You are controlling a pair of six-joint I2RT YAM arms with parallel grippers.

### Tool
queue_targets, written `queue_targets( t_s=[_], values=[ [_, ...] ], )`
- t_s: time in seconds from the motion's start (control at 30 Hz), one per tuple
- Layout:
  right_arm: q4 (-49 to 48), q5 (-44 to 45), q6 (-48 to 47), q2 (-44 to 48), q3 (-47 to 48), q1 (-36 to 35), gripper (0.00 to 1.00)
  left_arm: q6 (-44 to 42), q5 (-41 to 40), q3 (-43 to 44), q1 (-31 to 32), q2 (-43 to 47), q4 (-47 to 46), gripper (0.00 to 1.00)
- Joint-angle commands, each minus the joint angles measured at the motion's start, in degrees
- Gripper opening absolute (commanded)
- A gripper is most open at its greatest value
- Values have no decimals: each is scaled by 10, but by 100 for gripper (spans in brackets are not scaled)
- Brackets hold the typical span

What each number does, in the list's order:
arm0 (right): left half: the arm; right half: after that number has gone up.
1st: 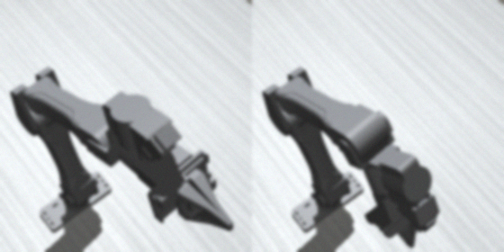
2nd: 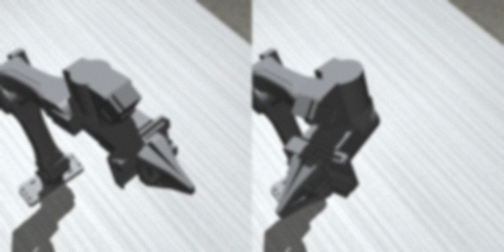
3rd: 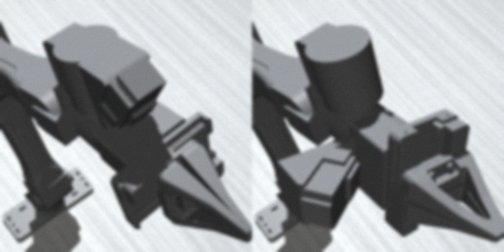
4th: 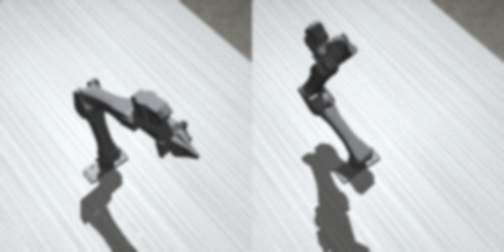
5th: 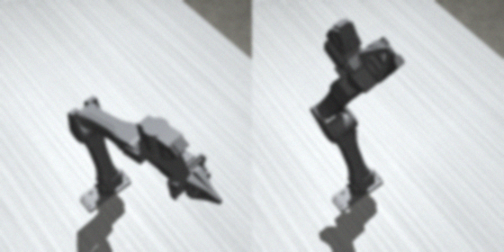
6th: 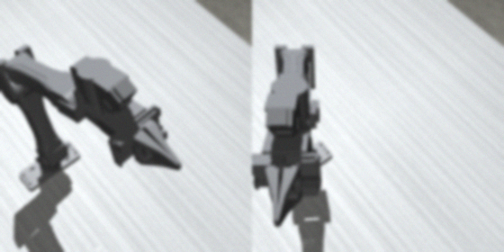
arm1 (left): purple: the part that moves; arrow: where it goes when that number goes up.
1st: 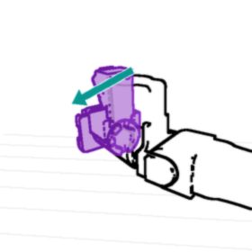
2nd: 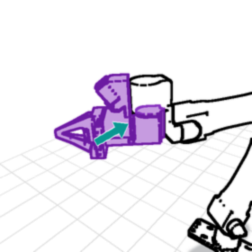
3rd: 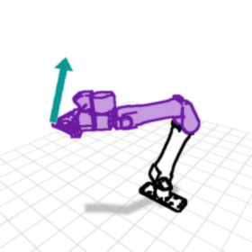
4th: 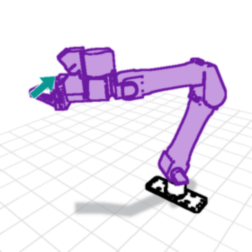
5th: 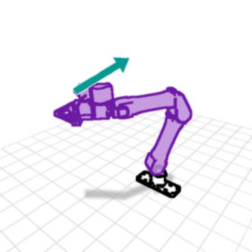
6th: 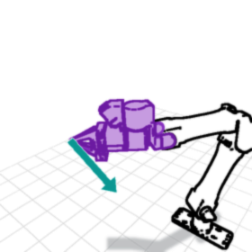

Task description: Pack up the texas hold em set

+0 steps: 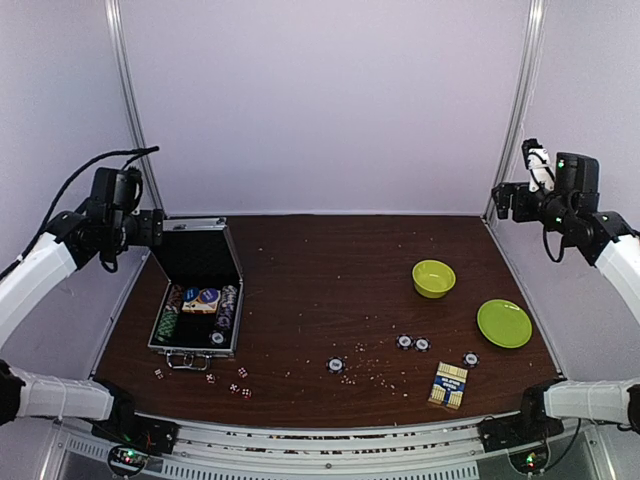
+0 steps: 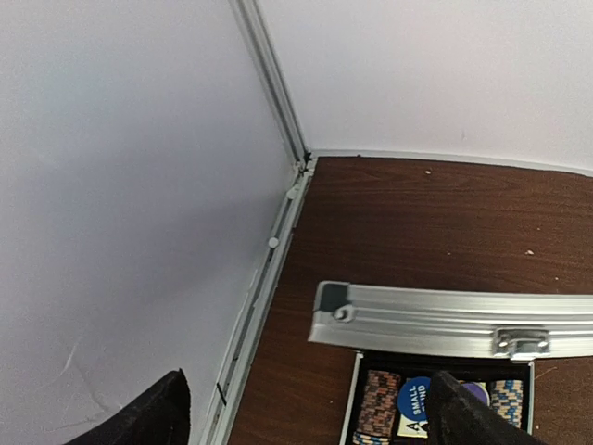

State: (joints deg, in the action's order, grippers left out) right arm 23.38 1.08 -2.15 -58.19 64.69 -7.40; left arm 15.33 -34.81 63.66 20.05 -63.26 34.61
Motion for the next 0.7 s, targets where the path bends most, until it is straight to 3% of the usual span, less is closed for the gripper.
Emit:
queue_targets(
  t_s=[0.0,0.2,0.37,0.67],
  values=[
    [-27,-56,-5,-12,-25,21,99,0,33,-41,-56,72,-6,89],
    [-21,-190,-34,-66,-37,36,92,42,46,-96,-119,149,34,83],
    [-28,-257,-73,-112,-47,-12,82,95,62,-134,-152,172,68,77],
    [-16,-372,-159,-195,-64,-147,65,167,225,-162,-211,42,73,63]
  ],
)
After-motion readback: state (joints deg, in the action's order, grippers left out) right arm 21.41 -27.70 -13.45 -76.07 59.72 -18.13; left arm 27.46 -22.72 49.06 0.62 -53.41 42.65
